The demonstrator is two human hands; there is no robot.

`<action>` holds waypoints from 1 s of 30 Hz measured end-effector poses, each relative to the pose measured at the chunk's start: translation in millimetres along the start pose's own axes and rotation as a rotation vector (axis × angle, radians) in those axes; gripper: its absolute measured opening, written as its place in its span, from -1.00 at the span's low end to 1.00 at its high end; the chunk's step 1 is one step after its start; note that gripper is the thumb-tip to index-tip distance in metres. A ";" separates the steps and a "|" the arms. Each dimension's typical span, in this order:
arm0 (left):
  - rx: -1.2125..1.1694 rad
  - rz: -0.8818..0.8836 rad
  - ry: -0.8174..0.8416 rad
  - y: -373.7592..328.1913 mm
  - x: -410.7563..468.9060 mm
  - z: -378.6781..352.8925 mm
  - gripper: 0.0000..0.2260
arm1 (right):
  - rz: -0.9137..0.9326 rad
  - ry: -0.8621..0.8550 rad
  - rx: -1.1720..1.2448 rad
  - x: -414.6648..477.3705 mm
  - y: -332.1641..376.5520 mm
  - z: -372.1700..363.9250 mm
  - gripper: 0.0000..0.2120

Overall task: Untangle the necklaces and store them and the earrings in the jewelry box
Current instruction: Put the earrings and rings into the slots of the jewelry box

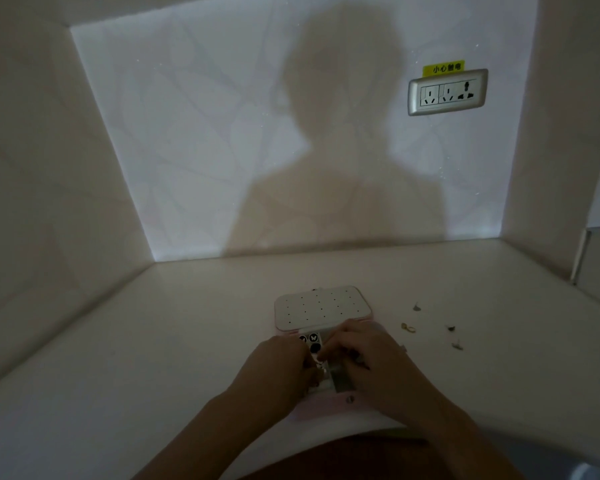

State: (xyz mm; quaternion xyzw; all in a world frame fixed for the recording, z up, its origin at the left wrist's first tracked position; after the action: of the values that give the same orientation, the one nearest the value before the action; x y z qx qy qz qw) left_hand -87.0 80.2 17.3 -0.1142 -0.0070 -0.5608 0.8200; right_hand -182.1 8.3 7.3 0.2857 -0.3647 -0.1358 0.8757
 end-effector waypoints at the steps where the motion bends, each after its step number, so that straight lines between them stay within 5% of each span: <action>1: 0.018 -0.003 0.001 -0.2 0.4 -1.8 -0.78 | 0.000 -0.003 0.005 -0.3 0.4 0.7 -0.72; 9: 0.041 -0.055 0.006 -3.2 -2.4 -1.8 -0.79 | -0.025 -0.034 0.066 -1.4 4.3 4.3 -0.70; 17: -0.399 -0.049 -0.095 6.7 -9.4 24.7 -0.78 | -0.165 -0.142 0.205 -9.0 4.7 16.1 -0.91; 21: -0.677 -0.017 -0.103 6.8 -11.2 28.9 -0.78 | -0.256 -0.093 0.375 -15.5 17.9 16.1 -0.81; 30: -0.793 -0.010 -0.065 -7.0 -17.2 32.7 -0.79 | -0.252 -0.162 0.391 -14.0 25.2 22.4 -0.87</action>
State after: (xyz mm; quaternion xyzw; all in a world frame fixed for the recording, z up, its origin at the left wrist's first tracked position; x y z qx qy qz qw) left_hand -96.0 100.0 48.1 -0.4399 0.1835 -0.5199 0.7089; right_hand -207.2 25.7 27.3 0.4814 -0.4144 -0.1933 0.7478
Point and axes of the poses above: each hand's wrist, its own x-axis towards the middle knuckle, its own z-axis out of the back of the hand, y = z × x, the point moved 6 cm from there along x, towards the middle knuckle, and after that the axes turned 6 degrees about -y, right-handed, at the moved point
